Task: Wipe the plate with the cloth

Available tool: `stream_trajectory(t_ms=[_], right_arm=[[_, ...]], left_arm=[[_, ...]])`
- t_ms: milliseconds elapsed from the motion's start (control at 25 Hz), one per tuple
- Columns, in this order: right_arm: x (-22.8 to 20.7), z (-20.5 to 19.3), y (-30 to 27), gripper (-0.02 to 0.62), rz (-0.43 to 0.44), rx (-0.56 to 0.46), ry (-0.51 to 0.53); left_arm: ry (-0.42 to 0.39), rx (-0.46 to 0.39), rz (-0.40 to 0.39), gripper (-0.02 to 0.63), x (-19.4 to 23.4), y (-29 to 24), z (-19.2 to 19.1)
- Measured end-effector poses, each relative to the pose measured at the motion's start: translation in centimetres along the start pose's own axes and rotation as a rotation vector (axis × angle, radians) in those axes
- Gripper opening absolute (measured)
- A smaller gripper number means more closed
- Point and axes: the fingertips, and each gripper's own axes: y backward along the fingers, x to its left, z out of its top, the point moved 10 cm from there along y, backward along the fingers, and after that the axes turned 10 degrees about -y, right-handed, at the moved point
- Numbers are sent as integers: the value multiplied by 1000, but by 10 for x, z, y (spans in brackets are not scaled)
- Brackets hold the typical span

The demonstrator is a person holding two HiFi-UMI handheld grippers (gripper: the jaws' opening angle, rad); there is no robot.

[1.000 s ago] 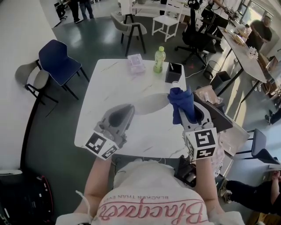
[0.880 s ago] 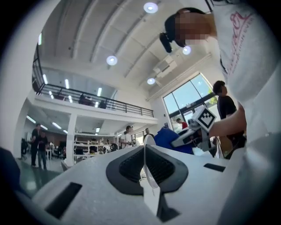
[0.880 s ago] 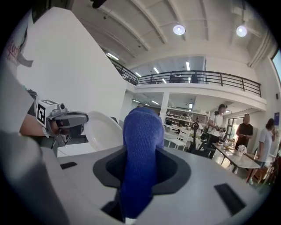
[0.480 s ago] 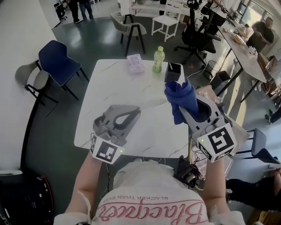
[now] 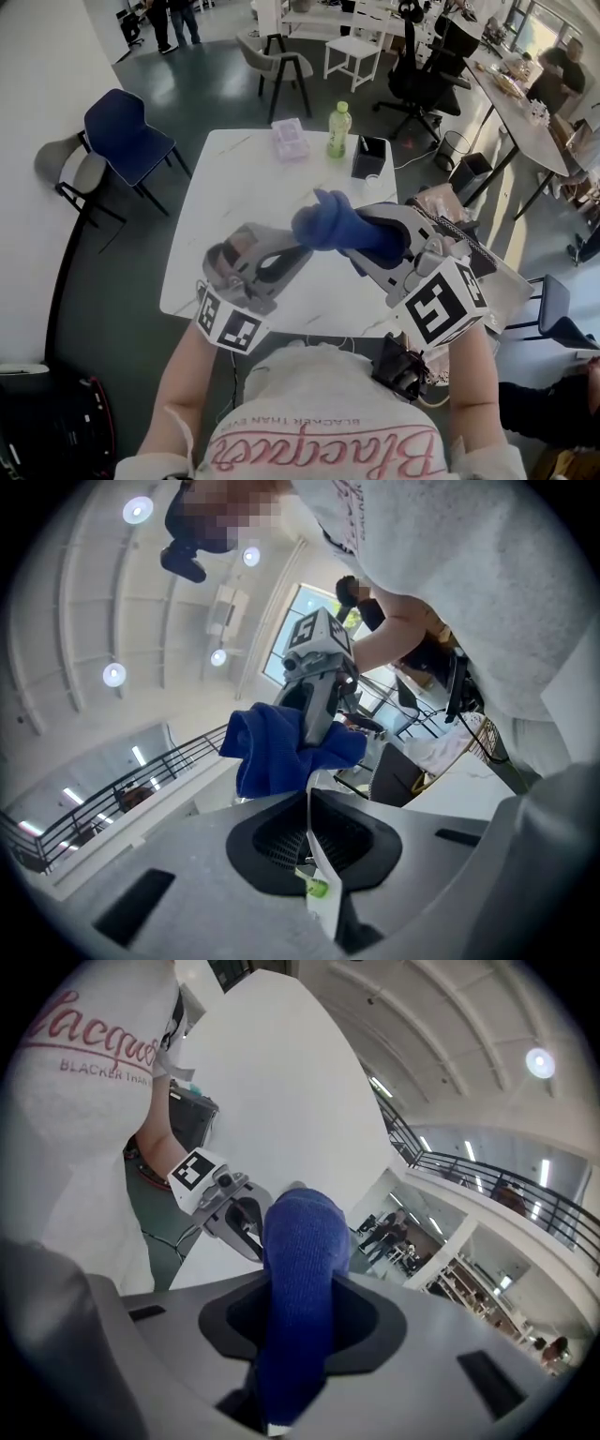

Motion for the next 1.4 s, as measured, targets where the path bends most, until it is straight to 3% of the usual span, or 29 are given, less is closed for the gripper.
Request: stream_trajectory(t_ms=[400,760,1000,1160,1400], right_arm=[[-22,-38,-17,123,-25,194,64],[-36,-83,-52,123,31,307,-23],[-51,-82,-46,123,33,264,-80],[-54,-47,-21,123,44,177,-64],[-40,5,-9,123,159,88,-21]], left_arm=[[1,-1,12,12,1,5,3],[-11,-15,11,12,2,7,9],[11,-6,-7,12,-2,6,6],[10,0,-23,12,-4,6,4],[-26,-6,-48,12,-4,3,4]])
